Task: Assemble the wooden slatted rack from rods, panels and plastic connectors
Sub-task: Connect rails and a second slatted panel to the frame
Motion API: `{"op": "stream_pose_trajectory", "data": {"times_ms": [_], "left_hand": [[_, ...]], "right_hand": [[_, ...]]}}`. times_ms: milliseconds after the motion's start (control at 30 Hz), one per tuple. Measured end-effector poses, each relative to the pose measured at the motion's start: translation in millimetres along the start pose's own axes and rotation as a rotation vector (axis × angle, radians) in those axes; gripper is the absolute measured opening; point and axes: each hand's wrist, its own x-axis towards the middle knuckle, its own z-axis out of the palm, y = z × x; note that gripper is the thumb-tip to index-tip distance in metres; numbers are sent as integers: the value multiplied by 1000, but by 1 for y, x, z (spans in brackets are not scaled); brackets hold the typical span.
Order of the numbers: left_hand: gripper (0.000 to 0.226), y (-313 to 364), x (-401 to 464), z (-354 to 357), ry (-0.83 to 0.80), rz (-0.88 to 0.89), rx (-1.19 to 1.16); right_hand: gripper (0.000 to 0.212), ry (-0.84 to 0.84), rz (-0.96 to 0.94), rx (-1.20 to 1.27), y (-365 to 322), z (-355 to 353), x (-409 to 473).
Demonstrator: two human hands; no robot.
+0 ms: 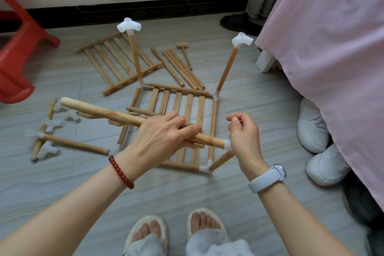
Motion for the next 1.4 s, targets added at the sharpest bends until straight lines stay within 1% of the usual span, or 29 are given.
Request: {"op": "stream_pose_trajectory", "data": {"times_ms": [167, 300, 433, 567, 767, 933, 1067, 1133, 1233, 1300, 1400], "left_hand": [[17, 7, 2, 8, 75, -2, 122], [28, 6, -8, 10, 105, 6, 97], [34, 1, -18, 10, 103, -69, 29], [30, 4, -20, 12, 126, -99, 7], [31, 4, -15, 11, 128, -70, 12], [26, 6, -20, 15, 107, -96, 16], [23, 9, -17, 12, 58, -122, -10], [20, 12, -16, 9, 40, -132, -22], [35, 10, -21, 4, 21, -195, 5], [46, 4, -37, -5, -14, -271, 56], [55, -6, -66, -14, -41, -362, 125]], "right_hand": [[25, -3, 17, 40, 1, -3, 4], [27, -22, 17, 73, 3, -1, 0], [29, -69, 31, 106, -3, 8, -2], [29, -42, -18, 25, -4, 13, -4], [31, -12, -59, -78, -2, 12, -3], [29, -66, -99, -73, 1, 13, -2], [23, -57, -228, -246, -2, 9, 2], [21, -59, -285, -288, -5, 5, 3], [20, -41, -352, -345, -6, -7, 12], [21, 22, -388, -478, -9, -17, 18], [22, 197, -417, -742, -18, -28, 25]]}}
